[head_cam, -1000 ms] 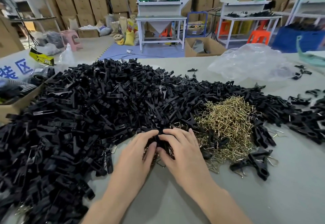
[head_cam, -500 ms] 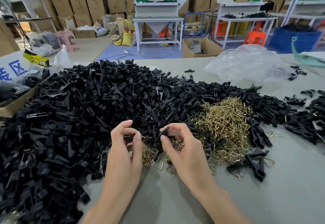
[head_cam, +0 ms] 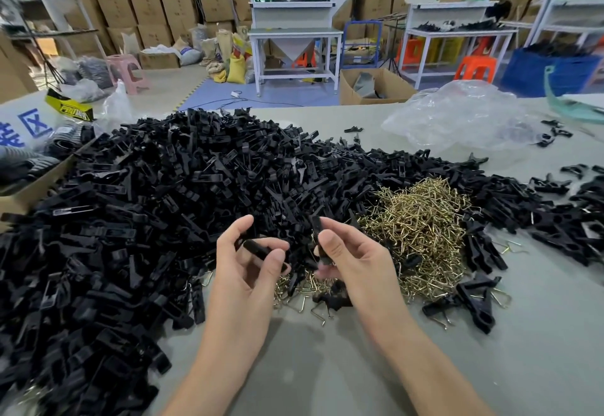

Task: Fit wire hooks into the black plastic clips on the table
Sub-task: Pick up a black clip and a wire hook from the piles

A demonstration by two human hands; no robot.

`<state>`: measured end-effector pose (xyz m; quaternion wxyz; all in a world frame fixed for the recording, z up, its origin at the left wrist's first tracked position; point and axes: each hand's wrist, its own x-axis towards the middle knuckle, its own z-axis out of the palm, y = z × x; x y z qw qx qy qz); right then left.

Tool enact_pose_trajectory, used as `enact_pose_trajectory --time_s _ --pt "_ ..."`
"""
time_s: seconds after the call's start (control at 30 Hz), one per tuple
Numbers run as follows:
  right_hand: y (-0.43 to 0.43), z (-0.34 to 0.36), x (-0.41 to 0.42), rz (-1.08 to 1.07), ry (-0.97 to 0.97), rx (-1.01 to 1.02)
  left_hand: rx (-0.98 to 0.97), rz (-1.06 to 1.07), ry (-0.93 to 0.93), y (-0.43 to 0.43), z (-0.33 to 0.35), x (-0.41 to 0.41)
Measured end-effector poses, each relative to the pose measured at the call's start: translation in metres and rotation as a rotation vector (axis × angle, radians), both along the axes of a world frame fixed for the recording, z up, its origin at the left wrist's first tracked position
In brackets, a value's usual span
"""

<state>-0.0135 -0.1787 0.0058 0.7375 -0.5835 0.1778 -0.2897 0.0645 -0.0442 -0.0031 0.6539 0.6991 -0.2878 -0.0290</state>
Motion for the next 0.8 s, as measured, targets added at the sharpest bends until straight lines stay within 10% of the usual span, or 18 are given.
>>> enact_pose_trajectory --time_s 0.17,0.8 --pt "-0.0066 -0.0018 0.0036 0.125 -0.084 0.259 -0.045 -0.12 0.139 0.0009 0.0012 0.0041" --pt "-0.0024 -0.0072 0.0048 0.27 -0.016 0.252 -0.25 -0.208 0.485 -0.0025 -0.0001 0.0062"
